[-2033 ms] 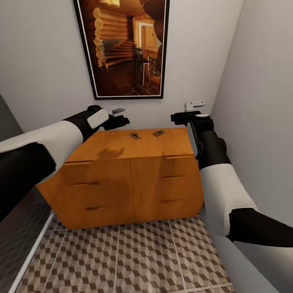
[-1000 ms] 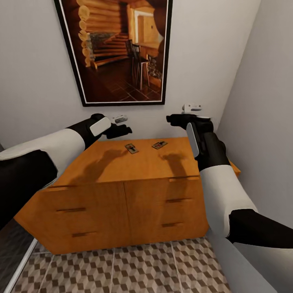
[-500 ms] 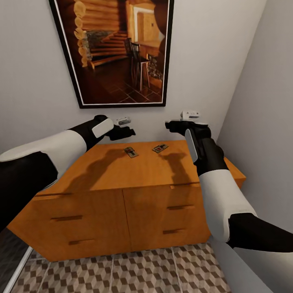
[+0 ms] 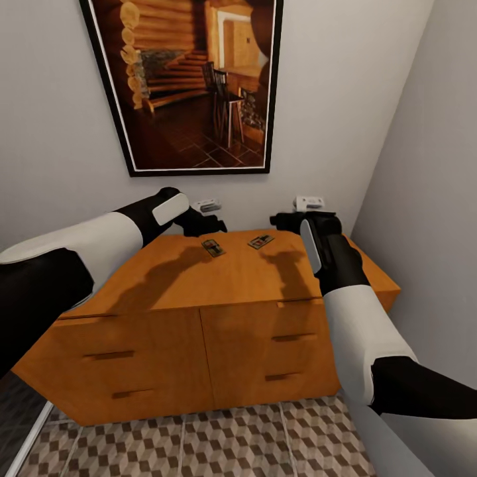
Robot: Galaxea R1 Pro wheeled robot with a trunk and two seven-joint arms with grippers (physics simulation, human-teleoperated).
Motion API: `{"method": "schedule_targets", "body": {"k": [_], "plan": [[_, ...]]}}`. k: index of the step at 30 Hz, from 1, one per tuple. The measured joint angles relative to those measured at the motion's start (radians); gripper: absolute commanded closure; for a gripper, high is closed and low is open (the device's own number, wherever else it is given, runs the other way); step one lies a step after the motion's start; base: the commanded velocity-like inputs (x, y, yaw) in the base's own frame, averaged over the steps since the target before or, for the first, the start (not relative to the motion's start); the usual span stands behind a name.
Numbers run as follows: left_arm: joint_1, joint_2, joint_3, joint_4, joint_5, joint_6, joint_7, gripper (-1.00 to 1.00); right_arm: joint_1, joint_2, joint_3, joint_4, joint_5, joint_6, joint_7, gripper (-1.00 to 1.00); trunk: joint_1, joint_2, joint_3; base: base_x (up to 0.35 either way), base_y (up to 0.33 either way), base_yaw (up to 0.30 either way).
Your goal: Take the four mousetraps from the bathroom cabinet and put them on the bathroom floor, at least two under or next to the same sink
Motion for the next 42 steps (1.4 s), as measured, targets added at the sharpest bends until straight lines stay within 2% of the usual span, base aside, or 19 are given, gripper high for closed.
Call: {"method": "schedule_targets", "body": {"k": [6, 11, 15, 20, 24, 25, 28, 31, 32, 34, 37, 38, 42], "plan": [[0.000, -0.003, 0.001, 0.000, 0.002, 0.007, 0.000, -1.00, 0.002, 0.000, -0.016, -0.003, 0.000, 0.022, -0.011, -1.00, 0.000, 0.000, 0.000, 0.000, 0.000, 0.000], [0.000, -0.013, 0.004, 0.002, 0.004, 0.008, 0.001, -1.00, 0.002, 0.000, -0.064, -0.003, 0.000, 0.027, -0.013, -1.00, 0.000, 0.000, 0.000, 0.000, 0.000, 0.000], [0.000, -0.021, 0.006, 0.005, 0.006, 0.007, 0.006, -1.00, 0.002, 0.000, -0.087, -0.003, 0.000, 0.028, -0.014, -1.00, 0.000, 0.000, 0.000, 0.000, 0.000, 0.000], [0.000, -0.035, 0.022, 0.001, 0.015, 0.007, 0.079, -1.00, 0.002, 0.000, -0.098, -0.003, 0.000, 0.028, -0.014, -1.00, 0.000, 0.000, 0.000, 0.000, 0.000, 0.000], [-0.001, -0.045, 0.065, -0.007, 0.048, 0.005, 0.178, -1.00, 0.002, 0.000, -0.101, -0.002, -0.001, 0.027, -0.014, -1.00, 0.000, 0.000, 0.000, 0.000, 0.000, 0.000], [-0.001, -0.047, 0.100, -0.016, 0.070, 0.003, 0.237, -1.00, 0.002, 0.000, -0.102, -0.002, 0.000, 0.026, -0.014, -1.00, 0.000, 0.000, 0.000, 0.000, 0.000, 0.000], [-0.001, -0.049, 0.165, -0.035, 0.104, -0.002, 0.332, -1.00, 0.002, 0.000, -0.103, -0.002, -0.001, 0.026, -0.014, -1.00, 0.000, 0.000, 0.000, 0.000, 0.000, 0.000], [-0.001, -0.050, 0.232, -0.060, 0.127, -0.011, 0.432, -1.00, 0.002, 0.000, -0.104, -0.002, 0.000, 0.025, -0.014, -1.00, 0.000, 0.000, 0.000, 0.000, 0.000, 0.000], [-0.001, -0.050, 0.272, -0.080, 0.137, -0.026, 0.499, -1.00, 0.002, 0.000, -0.104, -0.002, 0.000, 0.025, -0.014, -1.00, 0.000, 0.000, 0.000, 0.000, 0.000, 0.000], [-0.001, -0.051, 0.308, -0.105, 0.144, -0.055, 0.567, -1.00, 0.002, 0.000, -0.104, -0.002, 0.000, 0.024, -0.015, -1.00, 0.000, 0.000, 0.000, 0.000, 0.000, 0.000], [-0.001, -0.050, 0.348, -0.145, 0.151, -0.130, 0.664, -1.00, 0.002, 0.000, -0.105, -0.002, 0.000, 0.024, -0.015, -1.00, 0.000, 0.000, 0.000, 0.000, 0.000, 0.000], [-0.001, -0.049, 0.370, -0.168, 0.155, -0.199, 0.725, -1.00, 0.002, 0.000, -0.105, -0.002, -0.001, 0.024, -0.015, -1.00, 0.000, 0.000, 0.000, 0.000, 0.000, 0.000], [0.000, -0.048, 0.404, -0.197, 0.162, -0.360, 0.839, -1.00, 0.002, 0.000, -0.105, 0.001, -0.001, 0.023, -0.015, -1.00, 0.000, 0.000, 0.000, 0.000, 0.000, 0.000]]}}
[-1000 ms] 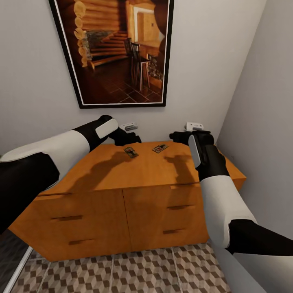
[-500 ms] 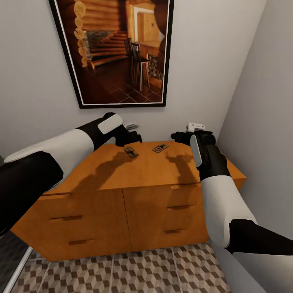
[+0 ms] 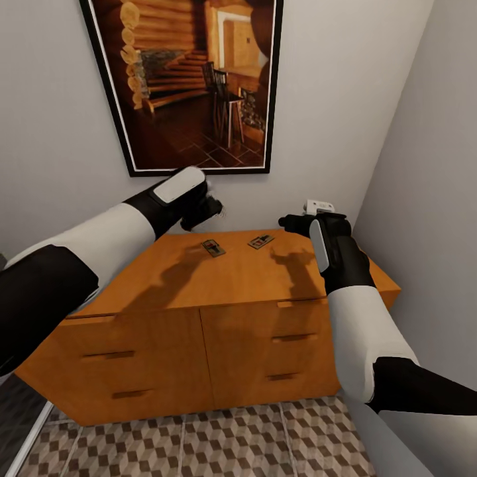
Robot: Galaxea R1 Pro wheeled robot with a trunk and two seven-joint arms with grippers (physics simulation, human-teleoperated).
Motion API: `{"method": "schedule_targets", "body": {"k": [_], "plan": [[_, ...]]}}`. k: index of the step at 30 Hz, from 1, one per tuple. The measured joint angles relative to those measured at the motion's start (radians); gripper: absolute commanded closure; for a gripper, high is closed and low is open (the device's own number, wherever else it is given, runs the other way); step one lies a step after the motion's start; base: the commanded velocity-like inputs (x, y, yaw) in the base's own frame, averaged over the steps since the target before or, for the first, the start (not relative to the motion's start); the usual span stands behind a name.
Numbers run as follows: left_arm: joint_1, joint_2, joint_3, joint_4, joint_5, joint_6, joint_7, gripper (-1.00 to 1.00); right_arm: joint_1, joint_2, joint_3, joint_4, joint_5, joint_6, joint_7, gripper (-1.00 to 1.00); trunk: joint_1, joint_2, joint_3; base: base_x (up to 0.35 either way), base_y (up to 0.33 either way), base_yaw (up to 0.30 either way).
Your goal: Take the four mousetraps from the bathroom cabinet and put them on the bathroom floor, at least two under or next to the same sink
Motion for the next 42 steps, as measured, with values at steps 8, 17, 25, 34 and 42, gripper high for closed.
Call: {"method": "schedule_targets", "body": {"k": [8, 17, 25, 34, 42], "plan": [[0.001, -0.006, 0.021, -0.027, 0.001, -0.193, 0.098, -1.00, 0.000, 0.000, -0.001, 0.002, 0.000, -0.001, 0.001, -1.00, 0.000, 0.000, 0.000, 0.000, 0.000, 0.000], [0.001, -0.009, 0.023, -0.084, 0.001, -0.216, 0.141, -1.00, 0.000, 0.000, -0.003, 0.002, 0.000, -0.001, 0.001, -1.00, 0.000, 0.000, 0.000, 0.000, 0.000, 0.000], [0.012, -0.008, 0.022, -0.106, 0.012, -0.217, 0.212, -1.00, 0.001, 0.000, -0.003, 0.004, -0.001, -0.001, 0.001, -1.00, 0.000, 0.000, 0.000, 0.000, 0.000, 0.000], [0.017, -0.005, -0.001, -0.171, 0.013, -0.215, 0.269, -1.00, 0.031, 0.000, -0.003, 0.004, -0.001, -0.002, 0.005, -1.00, 0.000, 0.000, 0.000, 0.000, -0.004, 0.000], [0.020, -0.004, -0.047, -0.187, 0.014, -0.215, 0.328, -1.00, 0.049, 0.000, -0.003, 0.002, 0.000, -0.003, 0.006, -1.00, 0.000, 0.000, 0.000, 0.000, -0.179, 0.000]]}}
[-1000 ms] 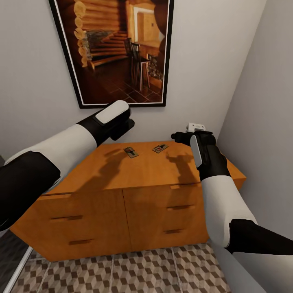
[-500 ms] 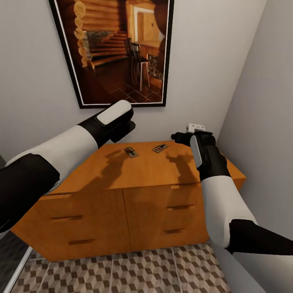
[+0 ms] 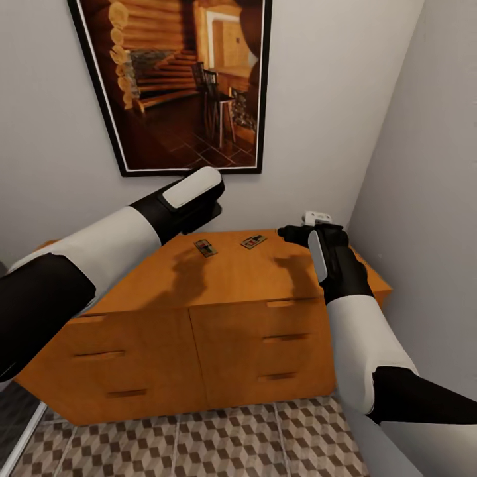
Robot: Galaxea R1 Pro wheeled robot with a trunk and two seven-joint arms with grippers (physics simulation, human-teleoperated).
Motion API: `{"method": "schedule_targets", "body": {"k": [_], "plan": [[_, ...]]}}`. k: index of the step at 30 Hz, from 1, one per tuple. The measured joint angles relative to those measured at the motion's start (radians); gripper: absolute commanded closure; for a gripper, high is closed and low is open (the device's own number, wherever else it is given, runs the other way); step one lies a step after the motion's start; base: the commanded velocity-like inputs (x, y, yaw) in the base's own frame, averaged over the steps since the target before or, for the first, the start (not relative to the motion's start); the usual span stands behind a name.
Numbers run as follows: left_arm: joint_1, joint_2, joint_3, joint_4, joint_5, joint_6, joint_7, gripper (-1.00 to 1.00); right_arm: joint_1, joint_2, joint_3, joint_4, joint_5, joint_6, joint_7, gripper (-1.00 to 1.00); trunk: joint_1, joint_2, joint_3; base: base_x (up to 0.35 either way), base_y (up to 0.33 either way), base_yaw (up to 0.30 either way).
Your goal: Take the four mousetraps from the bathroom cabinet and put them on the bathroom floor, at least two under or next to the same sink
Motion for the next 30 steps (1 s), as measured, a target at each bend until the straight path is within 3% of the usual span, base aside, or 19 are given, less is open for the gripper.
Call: {"method": "schedule_targets", "body": {"k": [8, 30], "plan": [[0.018, 0.004, -0.011, -0.001, 0.000, -0.001, 0.018, -1.00, 0.003, 0.000, 0.000, -0.001, 0.000, 0.000, 0.001, -1.00, 0.000, 0.000, 0.000, 0.000, -0.144, 0.000], [0.029, 0.005, -0.028, 0.000, -0.001, 0.000, 0.021, -1.00, 0.003, 0.000, 0.001, 0.000, 0.001, 0.000, 0.003, -1.00, 0.000, 0.000, 0.000, 0.000, -0.008, 0.000]]}}
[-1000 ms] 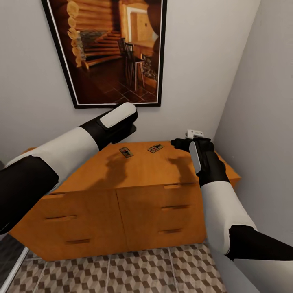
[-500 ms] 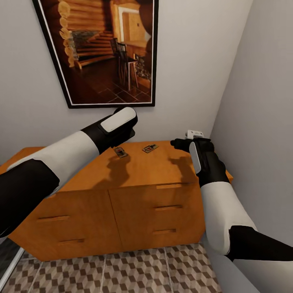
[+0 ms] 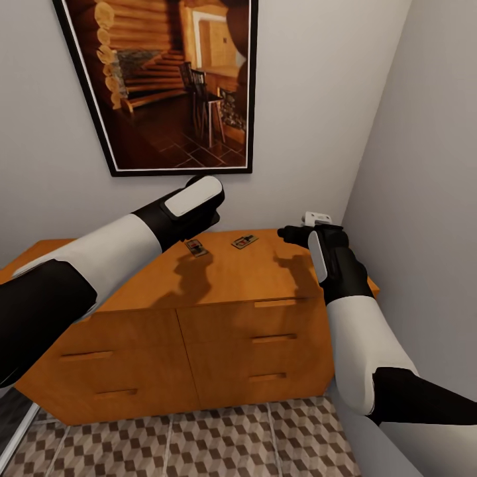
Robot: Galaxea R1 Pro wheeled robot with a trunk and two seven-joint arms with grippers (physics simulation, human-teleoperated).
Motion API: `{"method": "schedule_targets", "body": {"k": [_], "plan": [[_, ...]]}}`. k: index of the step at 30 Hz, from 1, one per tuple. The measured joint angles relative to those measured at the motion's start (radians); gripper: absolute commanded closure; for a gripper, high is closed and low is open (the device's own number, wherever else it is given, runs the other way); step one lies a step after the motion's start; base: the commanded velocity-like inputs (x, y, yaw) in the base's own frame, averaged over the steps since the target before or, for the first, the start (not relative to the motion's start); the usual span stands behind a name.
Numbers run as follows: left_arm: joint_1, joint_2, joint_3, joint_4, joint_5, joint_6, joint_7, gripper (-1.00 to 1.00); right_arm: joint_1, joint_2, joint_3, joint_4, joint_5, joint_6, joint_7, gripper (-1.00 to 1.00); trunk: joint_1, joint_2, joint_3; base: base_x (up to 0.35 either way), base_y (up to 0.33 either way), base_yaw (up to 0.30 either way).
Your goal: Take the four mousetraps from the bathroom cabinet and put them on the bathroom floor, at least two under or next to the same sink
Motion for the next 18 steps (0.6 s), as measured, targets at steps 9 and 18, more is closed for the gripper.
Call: {"method": "schedule_targets", "body": {"k": [9, 18], "plan": [[0.000, 0.001, -0.003, 0.000, 0.000, 0.000, 0.000, -1.00, 0.000, 0.000, 0.000, 0.001, 0.000, 0.000, 0.000, -1.00, 0.000, 0.000, 0.000, 0.000, 0.000, -0.011], [0.000, 0.001, -0.004, 0.000, 0.000, 0.000, 0.000, -1.00, 0.004, 0.000, 0.000, 0.001, 0.000, 0.000, 0.000, -1.00, 0.000, 0.000, 0.000, 0.000, 0.000, -0.090]]}}
